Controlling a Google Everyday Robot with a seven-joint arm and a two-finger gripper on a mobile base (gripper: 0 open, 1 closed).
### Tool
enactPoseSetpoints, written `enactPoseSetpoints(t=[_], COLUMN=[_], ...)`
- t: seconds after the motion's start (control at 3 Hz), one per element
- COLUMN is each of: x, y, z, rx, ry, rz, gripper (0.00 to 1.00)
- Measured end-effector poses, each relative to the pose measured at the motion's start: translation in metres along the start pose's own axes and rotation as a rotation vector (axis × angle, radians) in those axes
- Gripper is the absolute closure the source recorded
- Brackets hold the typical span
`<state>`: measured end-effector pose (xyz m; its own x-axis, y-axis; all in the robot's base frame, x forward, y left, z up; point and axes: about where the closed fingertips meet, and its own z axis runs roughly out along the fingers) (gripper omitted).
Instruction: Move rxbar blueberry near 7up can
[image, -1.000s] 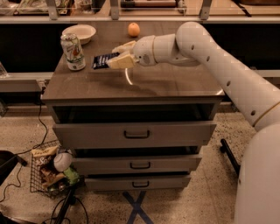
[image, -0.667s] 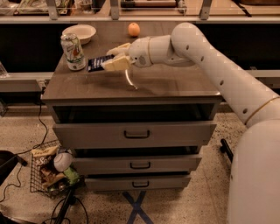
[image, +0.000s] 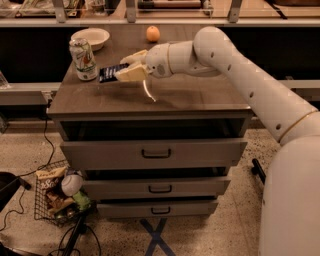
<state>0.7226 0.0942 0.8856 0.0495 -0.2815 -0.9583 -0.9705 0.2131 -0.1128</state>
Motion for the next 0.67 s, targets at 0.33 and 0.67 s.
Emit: enactPoseSetpoints(t=[0.33, 0.67], x=[-0.0002, -0.0005], y=[0.0012, 0.0032], z=[0.0025, 0.0064], rx=[-0.004, -0.011], ry=[-0.001, -0.001], rz=[0.0, 0.0], gripper=[0.28, 0.0])
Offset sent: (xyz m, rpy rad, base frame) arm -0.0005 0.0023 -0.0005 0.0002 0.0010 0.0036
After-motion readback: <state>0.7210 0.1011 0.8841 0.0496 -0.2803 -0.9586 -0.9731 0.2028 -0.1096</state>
